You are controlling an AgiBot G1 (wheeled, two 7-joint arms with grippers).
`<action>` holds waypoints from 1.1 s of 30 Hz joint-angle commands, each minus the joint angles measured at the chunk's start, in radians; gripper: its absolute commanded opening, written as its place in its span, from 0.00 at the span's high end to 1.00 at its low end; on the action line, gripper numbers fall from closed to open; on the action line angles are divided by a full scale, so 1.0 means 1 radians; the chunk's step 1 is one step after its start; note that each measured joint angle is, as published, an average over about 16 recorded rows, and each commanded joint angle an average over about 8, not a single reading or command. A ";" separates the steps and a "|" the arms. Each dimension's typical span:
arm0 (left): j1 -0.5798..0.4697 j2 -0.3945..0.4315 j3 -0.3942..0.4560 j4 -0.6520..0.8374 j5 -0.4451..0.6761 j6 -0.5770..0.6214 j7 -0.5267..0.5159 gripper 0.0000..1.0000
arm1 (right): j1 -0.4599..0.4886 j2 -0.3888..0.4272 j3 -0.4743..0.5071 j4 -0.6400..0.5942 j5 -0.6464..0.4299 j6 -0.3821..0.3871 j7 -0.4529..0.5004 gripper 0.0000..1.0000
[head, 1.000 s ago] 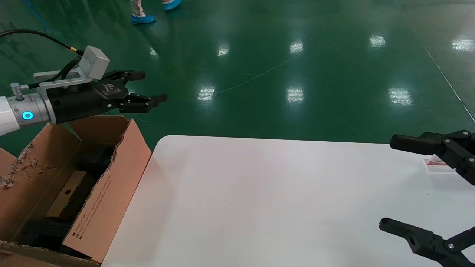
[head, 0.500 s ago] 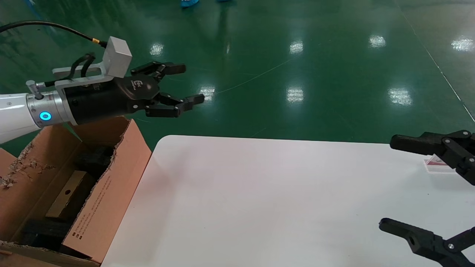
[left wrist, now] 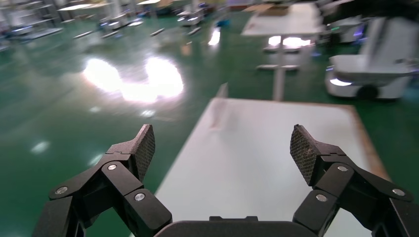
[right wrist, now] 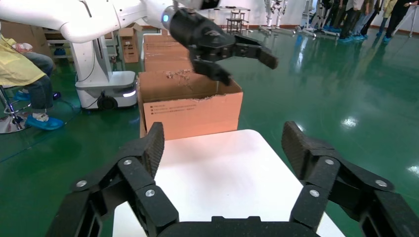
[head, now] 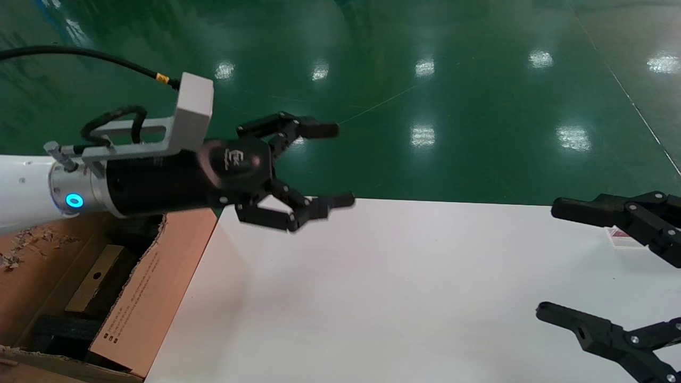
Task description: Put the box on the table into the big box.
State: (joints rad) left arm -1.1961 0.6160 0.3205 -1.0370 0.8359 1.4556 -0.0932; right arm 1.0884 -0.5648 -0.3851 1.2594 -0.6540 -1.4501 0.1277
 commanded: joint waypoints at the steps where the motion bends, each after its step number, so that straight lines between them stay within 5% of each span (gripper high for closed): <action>1: 0.027 -0.001 -0.009 -0.055 -0.024 0.009 -0.021 0.00 | 0.000 0.000 0.000 0.000 0.000 0.000 0.000 0.65; 9: 0.122 -0.005 -0.040 -0.250 -0.106 0.040 -0.093 0.00 | 0.000 0.000 0.000 0.000 0.000 0.000 0.000 0.62; 18: 0.144 -0.006 -0.049 -0.292 -0.126 0.048 -0.104 0.00 | 0.000 0.000 0.000 0.000 0.000 0.000 0.000 0.00; 33: 0.128 -0.005 -0.043 -0.259 -0.111 0.042 -0.097 0.00 | 0.000 0.000 0.000 0.000 0.000 0.000 0.000 0.00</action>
State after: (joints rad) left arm -1.0680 0.6107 0.2771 -1.2966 0.7245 1.4980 -0.1902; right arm 1.0882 -0.5647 -0.3851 1.2591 -0.6537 -1.4499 0.1276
